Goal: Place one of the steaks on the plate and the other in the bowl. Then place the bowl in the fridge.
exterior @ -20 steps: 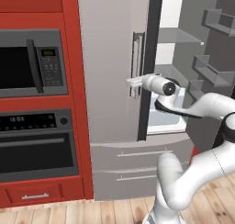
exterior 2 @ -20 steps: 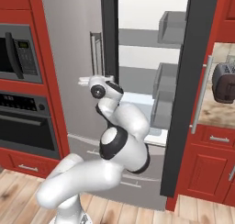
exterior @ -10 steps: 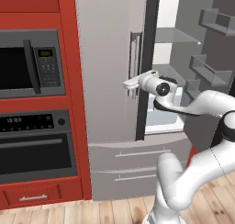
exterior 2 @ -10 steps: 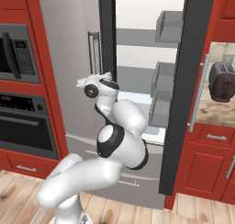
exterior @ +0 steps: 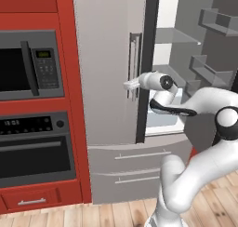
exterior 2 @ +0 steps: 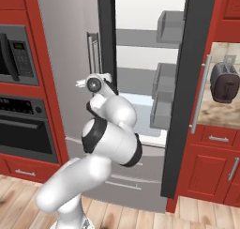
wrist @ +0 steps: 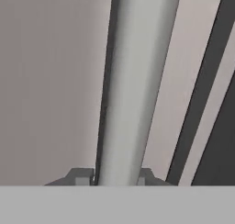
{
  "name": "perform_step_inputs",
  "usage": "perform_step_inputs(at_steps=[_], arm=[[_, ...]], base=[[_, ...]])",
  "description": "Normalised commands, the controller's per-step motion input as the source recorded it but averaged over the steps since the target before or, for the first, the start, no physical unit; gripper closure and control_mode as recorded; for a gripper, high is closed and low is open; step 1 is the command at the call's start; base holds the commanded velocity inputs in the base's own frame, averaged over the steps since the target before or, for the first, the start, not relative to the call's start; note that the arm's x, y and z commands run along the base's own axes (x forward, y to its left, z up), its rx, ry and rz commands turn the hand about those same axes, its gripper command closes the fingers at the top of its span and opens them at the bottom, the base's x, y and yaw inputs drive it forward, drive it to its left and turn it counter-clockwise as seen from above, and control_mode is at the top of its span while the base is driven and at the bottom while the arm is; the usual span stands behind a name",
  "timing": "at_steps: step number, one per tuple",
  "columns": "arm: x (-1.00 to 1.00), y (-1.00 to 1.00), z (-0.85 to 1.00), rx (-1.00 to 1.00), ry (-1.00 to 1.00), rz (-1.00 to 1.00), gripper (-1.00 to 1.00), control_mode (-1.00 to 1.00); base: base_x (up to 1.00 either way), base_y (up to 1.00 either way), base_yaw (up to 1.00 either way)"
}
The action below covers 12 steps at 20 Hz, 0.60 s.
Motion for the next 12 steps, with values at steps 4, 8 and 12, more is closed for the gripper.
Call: perform_step_inputs(at_steps=[4,8,12], arm=[[-0.77,1.00,0.29,-0.10,0.26,0.11,1.00,-1.00],[-0.85,1.00,0.22,-0.11,0.23,0.08,1.00,-1.00],[-0.84,1.00,0.18,-0.12,0.19,0.02,1.00,-1.00]], base=[[0.00,0.00,0.00],[0.00,0.00,0.00],[0.00,0.00,0.00]])
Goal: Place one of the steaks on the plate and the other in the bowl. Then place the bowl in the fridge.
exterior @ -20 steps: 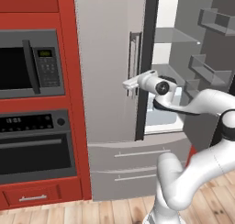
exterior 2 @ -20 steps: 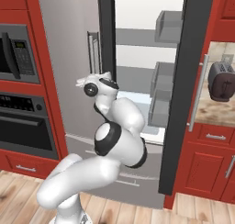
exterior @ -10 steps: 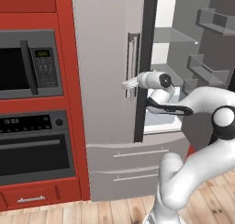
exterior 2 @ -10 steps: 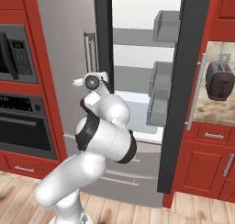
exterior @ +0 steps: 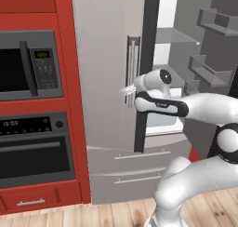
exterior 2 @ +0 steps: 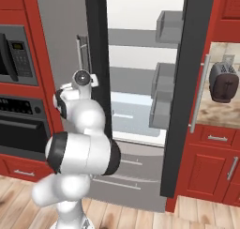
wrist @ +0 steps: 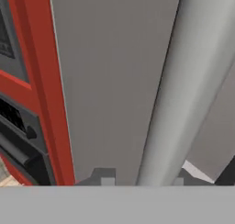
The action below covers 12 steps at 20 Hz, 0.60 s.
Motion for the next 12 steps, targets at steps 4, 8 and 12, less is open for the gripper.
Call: perform_step_inputs(at_steps=[4,8,12], arm=[[-0.67,1.00,0.19,-0.13,0.21,0.00,1.00,-1.00],[-0.60,1.00,0.08,-0.13,0.20,0.00,1.00,-1.00],[-0.36,1.00,0.00,-0.14,0.15,0.00,1.00,-1.00]], base=[[0.00,0.00,0.00],[0.00,0.00,0.00],[0.00,0.00,0.00]])
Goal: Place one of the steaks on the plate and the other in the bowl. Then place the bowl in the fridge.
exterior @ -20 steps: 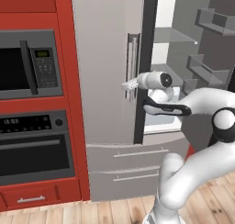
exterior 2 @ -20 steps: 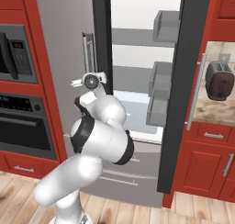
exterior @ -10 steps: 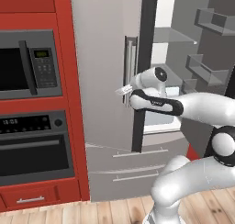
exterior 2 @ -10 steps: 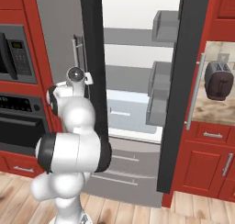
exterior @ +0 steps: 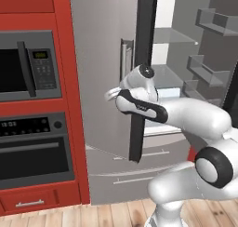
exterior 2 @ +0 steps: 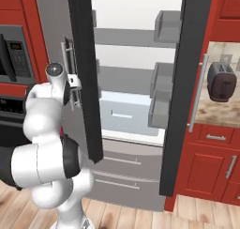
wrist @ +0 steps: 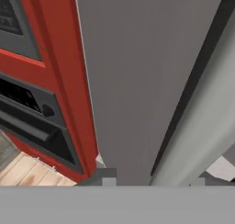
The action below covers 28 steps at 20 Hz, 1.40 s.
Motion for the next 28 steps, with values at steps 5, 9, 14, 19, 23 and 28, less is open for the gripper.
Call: perform_step_inputs(at_steps=[5,9,14,19,23,28], arm=[[-0.29,1.00,0.00,-0.12,0.13,0.00,1.00,-1.00],[-0.32,1.00,0.00,-0.12,0.14,0.00,1.00,-1.00],[-0.40,0.96,0.00,-0.14,0.07,0.00,1.00,-1.00],[-0.78,0.22,0.08,-0.13,-0.01,0.00,-1.00,-1.00],[-1.00,0.00,0.32,-0.03,-0.03,-0.04,-1.00,-1.00],[-1.00,-0.02,0.77,0.00,0.02,-0.10,-1.00,-1.00]], base=[[0.00,0.00,0.00],[0.00,0.00,0.00],[0.00,0.00,0.00],[0.00,0.00,0.00],[0.00,0.00,0.00],[0.00,0.00,0.00]])
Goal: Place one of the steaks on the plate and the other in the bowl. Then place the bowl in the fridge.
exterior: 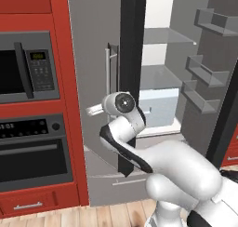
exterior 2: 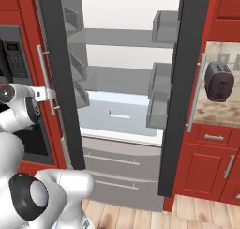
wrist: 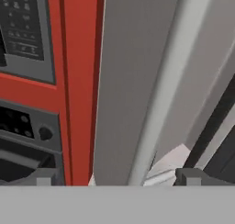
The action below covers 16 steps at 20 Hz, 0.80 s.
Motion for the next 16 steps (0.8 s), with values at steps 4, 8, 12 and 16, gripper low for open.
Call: perform_step_inputs(at_steps=[4,8,12,16], arm=[[-1.00,0.00,0.94,0.00,0.09,-0.13,-1.00,-1.00],[-0.73,-0.12,0.85,0.02,0.18,-0.13,-1.00,-1.00],[-0.47,-0.67,0.39,0.23,0.20,-0.16,-1.00,-1.00],[-0.59,-0.89,0.01,0.25,0.06,-0.25,-1.00,-1.00]], base=[[0.00,0.00,0.00],[0.00,0.00,0.00],[0.00,0.00,0.00],[0.00,0.00,0.00]])
